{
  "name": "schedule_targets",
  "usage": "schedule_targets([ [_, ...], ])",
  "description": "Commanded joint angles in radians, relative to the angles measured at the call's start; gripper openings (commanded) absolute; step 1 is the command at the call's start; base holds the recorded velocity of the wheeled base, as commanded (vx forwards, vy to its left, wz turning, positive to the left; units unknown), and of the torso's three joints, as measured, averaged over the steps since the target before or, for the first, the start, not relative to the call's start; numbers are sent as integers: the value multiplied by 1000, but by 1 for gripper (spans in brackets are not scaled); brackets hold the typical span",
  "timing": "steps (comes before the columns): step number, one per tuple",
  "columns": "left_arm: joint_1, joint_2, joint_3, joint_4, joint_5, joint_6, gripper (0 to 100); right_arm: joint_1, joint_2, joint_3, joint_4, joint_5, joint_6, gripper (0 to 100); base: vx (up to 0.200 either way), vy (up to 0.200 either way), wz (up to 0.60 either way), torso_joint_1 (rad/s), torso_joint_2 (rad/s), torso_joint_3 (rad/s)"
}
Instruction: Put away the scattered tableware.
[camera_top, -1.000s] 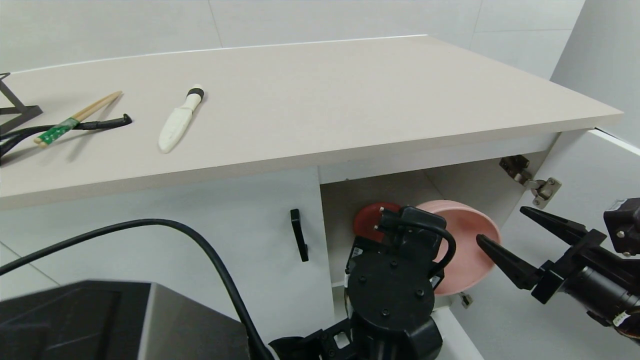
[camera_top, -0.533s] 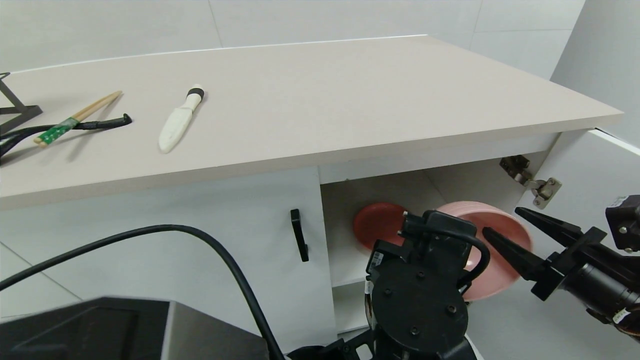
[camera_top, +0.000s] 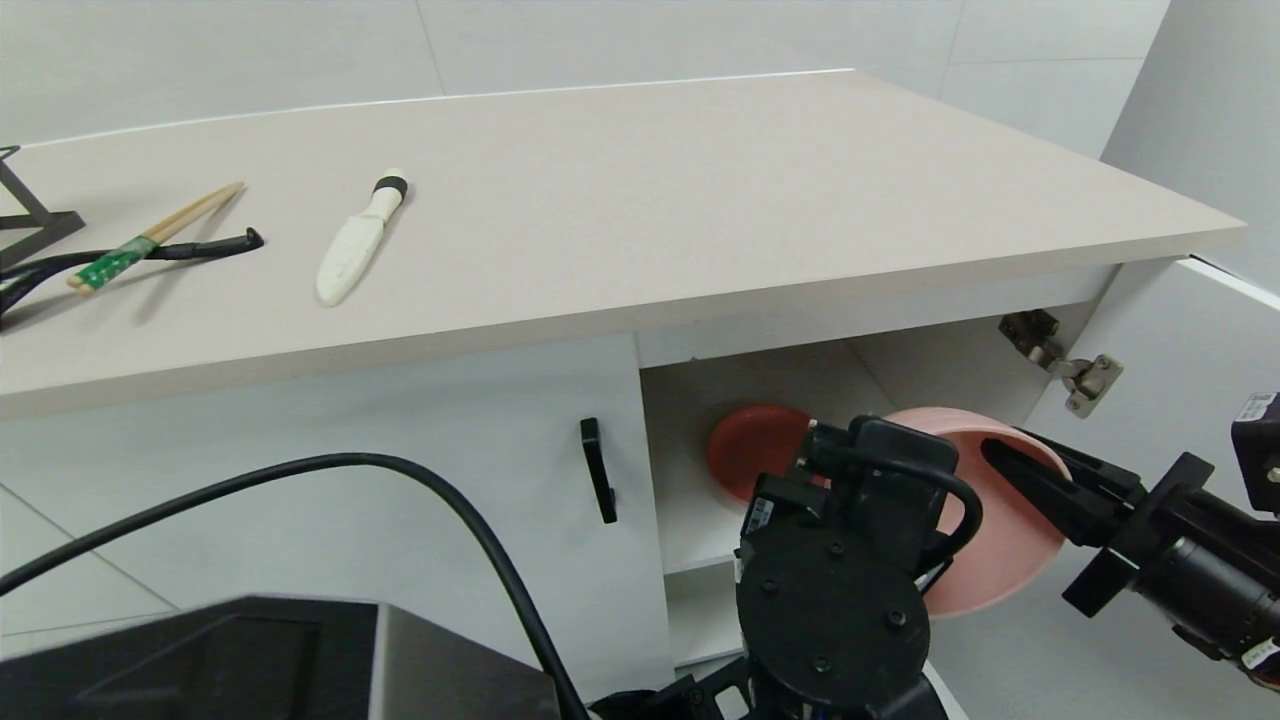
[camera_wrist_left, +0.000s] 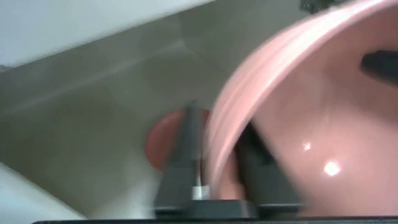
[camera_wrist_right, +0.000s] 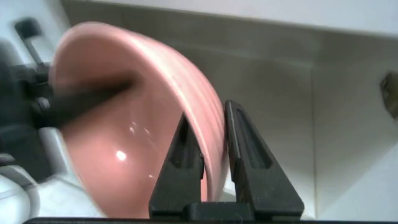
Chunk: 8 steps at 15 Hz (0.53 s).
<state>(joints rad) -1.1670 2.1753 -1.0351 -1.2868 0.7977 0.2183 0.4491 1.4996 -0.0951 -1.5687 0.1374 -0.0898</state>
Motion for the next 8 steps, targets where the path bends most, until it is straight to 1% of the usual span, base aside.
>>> schedule_targets([
  [1, 0, 3, 1, -29, -21, 15, 100, -7, 2, 2, -2, -4, 1, 0, 0, 0, 0, 0, 0, 0],
  [3, 0, -11, 40, -198, -155, 87, 100, -23, 19, 5, -2, -4, 1, 0, 0, 0, 0, 0, 0, 0],
  [4, 0, -17, 70, -279, -229, 108, 100, -23, 21, 5, -2, -4, 1, 0, 0, 0, 0, 0, 0, 0],
  [5, 0, -22, 93, -284, -282, 115, 100, -23, 21, 5, -2, -4, 1, 0, 0, 0, 0, 0, 0, 0],
  [6, 0, -60, 135, -284, -341, 102, 100, -23, 21, 6, -2, -4, 1, 0, 0, 0, 0, 0, 0, 0],
  [7, 4, -100, 159, -284, -379, 78, 100, -23, 21, 11, -2, -4, 1, 0, 0, 0, 0, 0, 0, 0],
  [8, 4, -140, 176, -284, -410, 78, 100, -23, 21, 11, -2, -4, 1, 0, 0, 0, 0, 0, 0, 0],
])
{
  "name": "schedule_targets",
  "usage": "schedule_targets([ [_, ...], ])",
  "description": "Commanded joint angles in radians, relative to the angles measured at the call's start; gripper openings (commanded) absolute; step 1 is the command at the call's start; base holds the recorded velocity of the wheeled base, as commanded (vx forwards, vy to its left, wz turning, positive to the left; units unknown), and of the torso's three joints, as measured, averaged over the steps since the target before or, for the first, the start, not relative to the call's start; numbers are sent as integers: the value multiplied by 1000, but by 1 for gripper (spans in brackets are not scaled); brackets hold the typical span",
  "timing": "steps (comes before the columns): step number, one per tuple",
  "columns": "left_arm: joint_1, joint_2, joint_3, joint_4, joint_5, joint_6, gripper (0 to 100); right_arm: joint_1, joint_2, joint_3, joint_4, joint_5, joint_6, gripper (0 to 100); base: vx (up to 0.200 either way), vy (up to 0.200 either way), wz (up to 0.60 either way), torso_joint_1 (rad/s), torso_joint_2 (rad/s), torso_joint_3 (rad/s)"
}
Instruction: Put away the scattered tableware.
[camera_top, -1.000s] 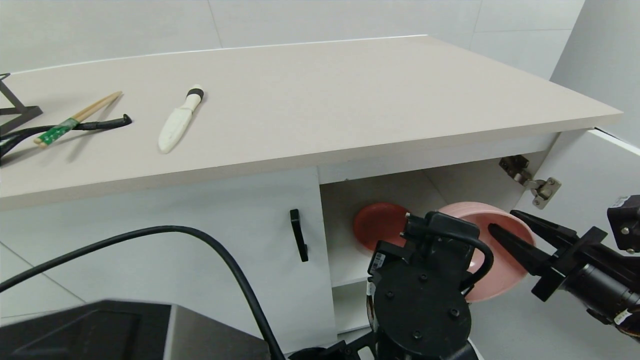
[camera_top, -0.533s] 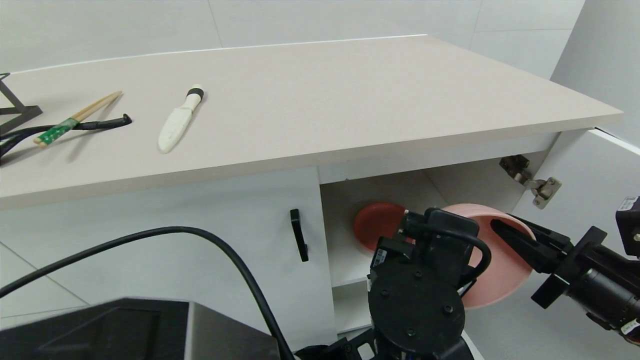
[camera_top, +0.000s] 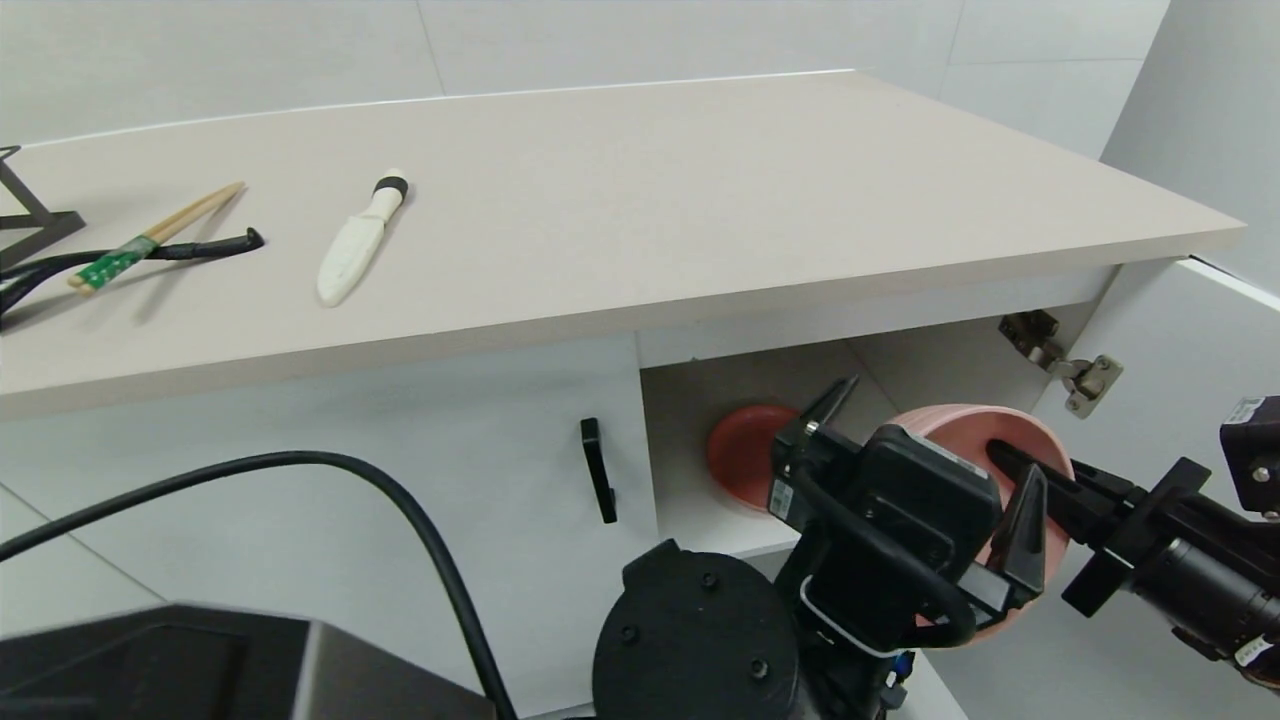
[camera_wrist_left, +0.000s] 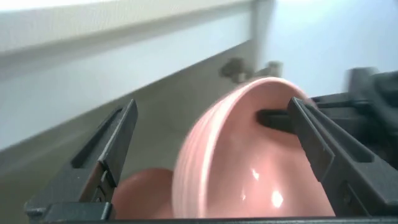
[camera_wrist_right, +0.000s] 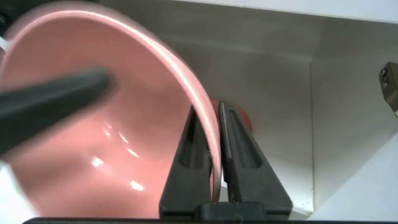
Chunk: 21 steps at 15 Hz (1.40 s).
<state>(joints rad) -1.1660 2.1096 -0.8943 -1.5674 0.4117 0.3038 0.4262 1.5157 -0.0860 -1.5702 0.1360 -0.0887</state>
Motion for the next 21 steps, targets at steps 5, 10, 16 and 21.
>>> schedule_targets([
  [5, 140, -237, 248, -3, -291, -6, 100, 0, 6, 3, -1, -3, -2, 0, 0, 0, 0, 0, 0, 0],
  [10, 256, -451, 512, -3, -511, -63, 100, 0, 11, 12, -1, -4, 1, 0, 0, 0, 0, 0, 0, 0],
  [16, 370, -939, 856, 127, -640, -100, 100, -64, -16, 86, -1, -10, 60, 0, 0, 0, 0, 0, 0, 0],
  [21, 763, -1536, 894, 869, -722, -140, 100, -87, 18, 86, -1, -67, 219, 0, 0, 0, 0, 0, 0, 0],
])
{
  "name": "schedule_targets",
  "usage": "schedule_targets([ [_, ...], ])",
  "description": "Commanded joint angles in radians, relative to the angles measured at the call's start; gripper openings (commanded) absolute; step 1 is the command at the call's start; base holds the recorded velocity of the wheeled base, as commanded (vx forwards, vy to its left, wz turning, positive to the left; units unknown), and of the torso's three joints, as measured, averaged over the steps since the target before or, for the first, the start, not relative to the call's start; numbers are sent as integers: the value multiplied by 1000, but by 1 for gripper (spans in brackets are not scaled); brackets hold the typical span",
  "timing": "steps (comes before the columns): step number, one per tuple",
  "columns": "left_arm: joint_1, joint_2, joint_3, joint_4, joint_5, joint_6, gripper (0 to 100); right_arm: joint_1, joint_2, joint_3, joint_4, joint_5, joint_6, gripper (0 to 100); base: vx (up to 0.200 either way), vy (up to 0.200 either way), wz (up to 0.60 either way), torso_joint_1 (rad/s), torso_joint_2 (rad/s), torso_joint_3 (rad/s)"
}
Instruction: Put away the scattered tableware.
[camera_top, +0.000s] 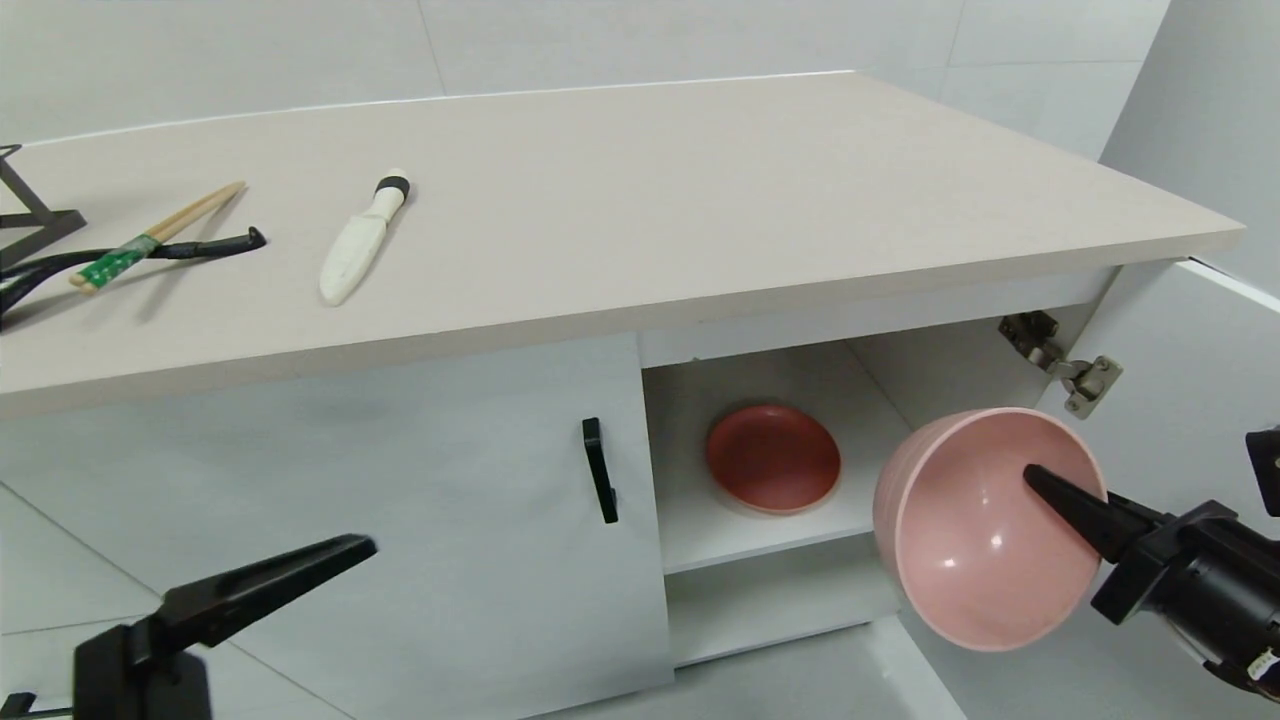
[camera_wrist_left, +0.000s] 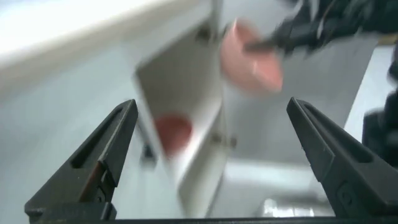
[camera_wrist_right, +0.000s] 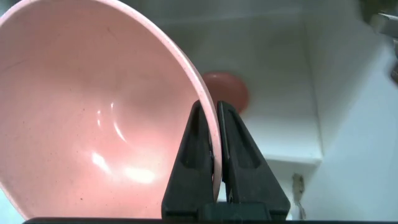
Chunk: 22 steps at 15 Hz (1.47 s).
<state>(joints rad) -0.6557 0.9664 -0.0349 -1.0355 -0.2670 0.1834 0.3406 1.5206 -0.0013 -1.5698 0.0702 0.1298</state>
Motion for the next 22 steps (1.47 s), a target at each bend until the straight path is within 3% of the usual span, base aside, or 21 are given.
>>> schedule_targets([
  [1, 335, -512, 35, 459, -44, -25, 100, -2, 18, 1, -1, -12, 1, 0, 0, 0, 0, 0, 0, 0],
  [2, 418, -632, 35, 552, -44, -44, 100, 0, 18, 1, 5, -20, 1, 0, 0, 0, 0, 0, 0, 0],
  [4, 558, -821, 35, 687, -43, -139, 100, 0, 30, 1, 36, -20, 1, 0, 0, 0, 0, 0, 0, 0],
  [6, 668, -966, 35, 830, -38, -209, 100, 0, 76, 1, 36, -20, -1, 0, 0, 0, 0, 0, 0, 0],
  [7, 660, -966, 35, 861, -17, -206, 100, 0, 98, 1, 34, -20, -1, 0, 0, 0, 0, 0, 0, 0],
  [8, 660, -966, 35, 876, 46, -213, 100, 0, 116, 1, 31, -20, -1, 0, 0, 0, 0, 0, 0, 0],
  [9, 660, -966, 35, 907, 81, -197, 100, 0, 119, 1, 30, -20, -1, 0, 0, 0, 0, 0, 0, 0],
  [10, 660, -966, 35, 980, 118, -145, 100, 0, 127, 0, 30, -20, -1, 0, 0, 0, 0, 0, 0, 0],
  [11, 660, -966, 26, 1022, 178, -113, 100, 0, 142, 0, 31, -20, -1, 0, 0, 0, 0, 0, 0, 0],
  [12, 660, -966, 29, 1011, 284, -85, 100, 0, 164, 0, 30, -20, -2, 0, 0, 0, 0, 0, 0, 0],
  [13, 660, -966, 29, 1009, 338, -74, 100, 0, 194, -5, 28, -20, -4, 0, 0, 0, 0, 0, 0, 0],
  [17, 660, -966, 30, 1002, 331, -78, 100, 12, 306, -55, -1, -18, -6, 0, 0, 0, 0, 0, 0, 0],
  [20, 660, -966, 32, 1000, 296, -28, 100, 41, 371, -140, -1, -20, -6, 0, 0, 0, 0, 0, 0, 0],
  [22, 659, -966, 30, 1002, 281, -13, 100, 44, 406, -184, -1, -20, -7, 0, 0, 0, 0, 0, 0, 0],
])
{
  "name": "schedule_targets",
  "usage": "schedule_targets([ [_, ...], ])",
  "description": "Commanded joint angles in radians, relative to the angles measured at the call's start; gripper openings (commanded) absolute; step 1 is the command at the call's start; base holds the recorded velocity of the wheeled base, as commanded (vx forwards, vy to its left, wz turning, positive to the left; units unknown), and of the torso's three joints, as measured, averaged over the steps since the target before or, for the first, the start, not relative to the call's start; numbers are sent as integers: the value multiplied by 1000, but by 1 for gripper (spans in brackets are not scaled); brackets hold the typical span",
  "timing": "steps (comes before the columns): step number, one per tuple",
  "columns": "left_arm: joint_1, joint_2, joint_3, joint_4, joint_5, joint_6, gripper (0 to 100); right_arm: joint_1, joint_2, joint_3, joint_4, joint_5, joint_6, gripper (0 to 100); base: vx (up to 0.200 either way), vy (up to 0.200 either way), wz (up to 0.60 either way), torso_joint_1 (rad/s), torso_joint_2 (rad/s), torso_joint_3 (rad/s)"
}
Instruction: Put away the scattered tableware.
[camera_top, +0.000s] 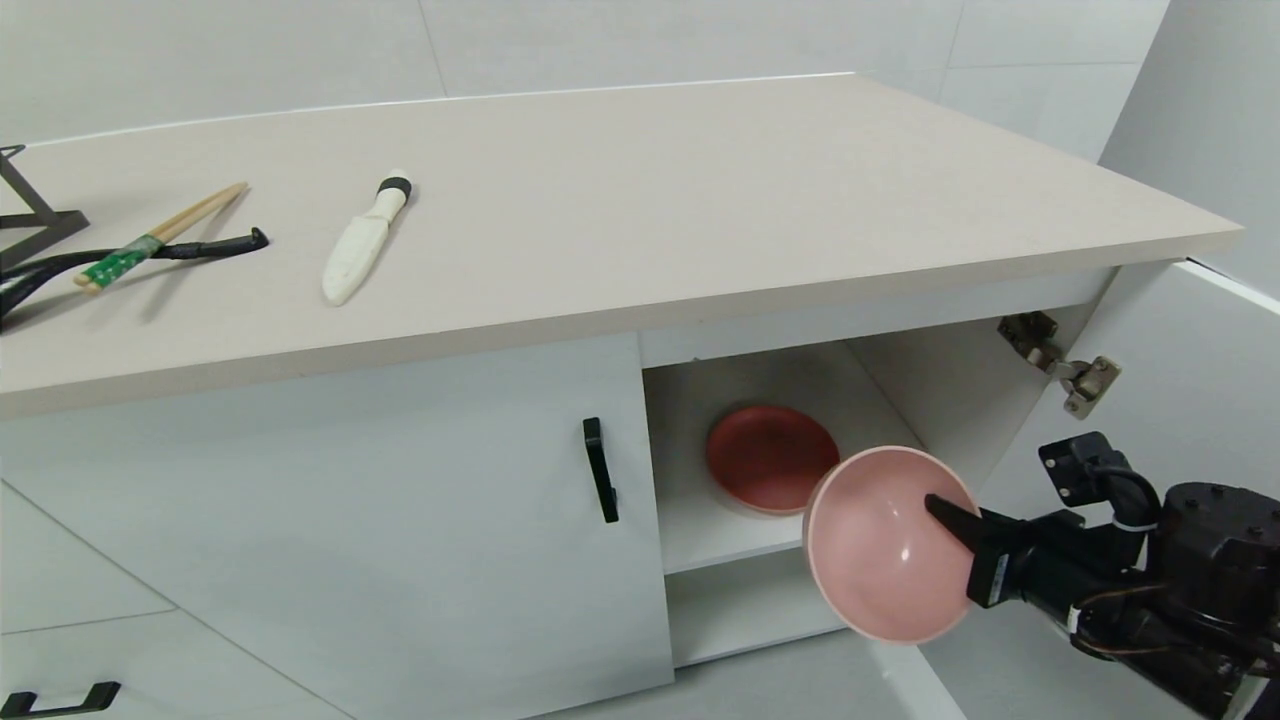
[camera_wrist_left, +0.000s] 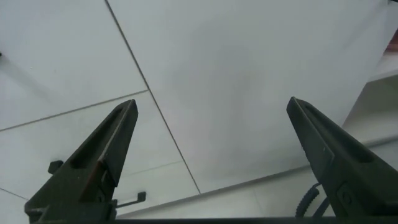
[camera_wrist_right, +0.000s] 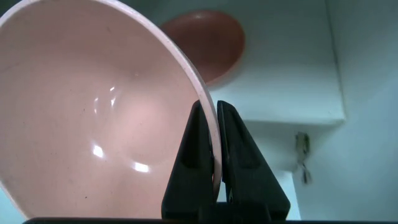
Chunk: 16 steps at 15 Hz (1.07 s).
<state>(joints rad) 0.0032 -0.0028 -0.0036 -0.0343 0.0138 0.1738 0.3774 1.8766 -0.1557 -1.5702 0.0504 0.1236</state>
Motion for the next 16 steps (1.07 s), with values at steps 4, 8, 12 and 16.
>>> schedule_targets([
  [4, -3, 3, -1, 4, -54, 47, 100, 8, 90, -133, -1, -1, -6, 0, 0, 0, 0, 0, 0, 0],
  [8, -3, 3, 2, -10, 26, -36, 100, 6, 216, -260, -1, 0, -30, 0, 0, 0, 0, 0, 0, 0],
  [12, -2, 3, 2, -10, 26, -51, 100, 3, 273, -449, 75, 0, -33, 0, 0, 0, 0, 0, 0, 0],
  [16, -2, 3, 4, -33, 0, -34, 100, -2, 279, -558, 200, 8, -33, 0, 0, 0, 0, 0, 0, 0],
])
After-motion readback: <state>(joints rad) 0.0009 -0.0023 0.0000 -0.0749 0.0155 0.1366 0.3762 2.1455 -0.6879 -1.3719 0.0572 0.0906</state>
